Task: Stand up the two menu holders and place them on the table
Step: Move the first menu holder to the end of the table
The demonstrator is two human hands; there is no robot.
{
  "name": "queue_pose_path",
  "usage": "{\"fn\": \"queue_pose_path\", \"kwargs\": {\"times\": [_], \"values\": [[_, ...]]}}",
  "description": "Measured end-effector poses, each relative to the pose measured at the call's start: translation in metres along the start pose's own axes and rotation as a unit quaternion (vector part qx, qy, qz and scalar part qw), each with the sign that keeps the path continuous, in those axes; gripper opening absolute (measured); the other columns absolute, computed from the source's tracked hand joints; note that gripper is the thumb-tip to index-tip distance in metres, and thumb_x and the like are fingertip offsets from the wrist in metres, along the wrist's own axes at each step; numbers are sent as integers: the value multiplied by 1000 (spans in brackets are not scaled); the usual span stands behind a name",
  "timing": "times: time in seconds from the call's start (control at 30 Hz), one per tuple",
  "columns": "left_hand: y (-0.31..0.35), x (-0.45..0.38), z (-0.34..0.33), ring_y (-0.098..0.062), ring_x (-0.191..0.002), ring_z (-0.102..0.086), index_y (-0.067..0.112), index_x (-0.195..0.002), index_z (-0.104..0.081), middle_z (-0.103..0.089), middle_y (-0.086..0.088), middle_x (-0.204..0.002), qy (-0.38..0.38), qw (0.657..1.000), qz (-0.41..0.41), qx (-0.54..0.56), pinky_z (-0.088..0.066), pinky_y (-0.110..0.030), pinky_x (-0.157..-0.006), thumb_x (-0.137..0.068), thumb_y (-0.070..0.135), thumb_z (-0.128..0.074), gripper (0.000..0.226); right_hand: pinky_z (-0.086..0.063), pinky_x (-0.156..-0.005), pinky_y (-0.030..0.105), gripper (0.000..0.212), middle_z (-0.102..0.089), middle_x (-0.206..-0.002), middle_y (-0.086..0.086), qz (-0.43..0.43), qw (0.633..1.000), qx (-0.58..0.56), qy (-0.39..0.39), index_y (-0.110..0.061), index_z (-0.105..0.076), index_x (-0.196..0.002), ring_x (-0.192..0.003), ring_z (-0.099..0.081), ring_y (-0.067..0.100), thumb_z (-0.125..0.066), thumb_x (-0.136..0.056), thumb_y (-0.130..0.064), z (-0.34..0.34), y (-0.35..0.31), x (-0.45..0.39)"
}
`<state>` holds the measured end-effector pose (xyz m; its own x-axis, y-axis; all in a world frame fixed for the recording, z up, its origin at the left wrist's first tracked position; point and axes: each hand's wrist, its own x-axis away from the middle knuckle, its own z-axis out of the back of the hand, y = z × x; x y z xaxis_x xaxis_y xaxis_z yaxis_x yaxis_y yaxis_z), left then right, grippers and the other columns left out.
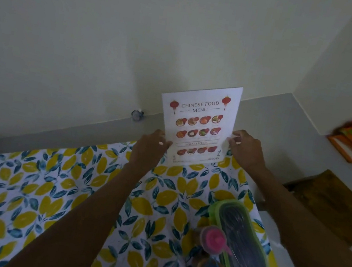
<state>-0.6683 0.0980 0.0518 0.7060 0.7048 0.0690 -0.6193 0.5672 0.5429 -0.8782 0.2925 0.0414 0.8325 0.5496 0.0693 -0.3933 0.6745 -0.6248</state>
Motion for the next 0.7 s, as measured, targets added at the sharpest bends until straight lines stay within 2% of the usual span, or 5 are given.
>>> {"fn": "queue_pose_path", "kwargs": {"times": [0.2, 0.33, 0.43, 0.7], "values": [[-3, 23, 26, -24, -100, -68, 18, -121, -57, -72, -2, -115, 4, 1000, -6, -11, -52, -35, -81, -90, 46, -60, 43, -53, -92, 43, 40, -69, -119, 12, -14, 999, 34, 7, -9, -56, -124, -107, -65, 31, -58, -93, -34, 17, -25, 32], [-16, 57, 51, -31, -112, -59, 13, -128, -51, -62, -10, -126, 6, 992, -57, -115, -44, -42, -93, -94, 52, -49, 52, -51, -93, 46, 42, -63, -123, 16, 48, 993, 111, 11, -12, -50, -129, -114, -58, 35, -55, -93, -35, 22, -54, 70], [-31, 90, 77, -32, -118, -54, 13, -132, -51, -58, -11, -132, 39, 977, -97, -187, -37, -44, -98, -93, 58, -45, 60, -51, -90, 48, 48, -60, -123, 18, 95, 980, 173, 9, -13, -47, -134, -114, -55, 37, -54, -94, -37, 19, -88, 108], [-109, 206, 151, -34, -118, -58, 15, -135, -52, -60, -10, -131, 95, 972, -121, -179, -42, -46, -98, -87, 64, -49, 68, -52, -88, 48, 54, -61, -126, 20, 206, 950, 234, -5, -7, -47, -137, -110, -57, 42, -51, -95, -41, -31, -191, 236]]}}
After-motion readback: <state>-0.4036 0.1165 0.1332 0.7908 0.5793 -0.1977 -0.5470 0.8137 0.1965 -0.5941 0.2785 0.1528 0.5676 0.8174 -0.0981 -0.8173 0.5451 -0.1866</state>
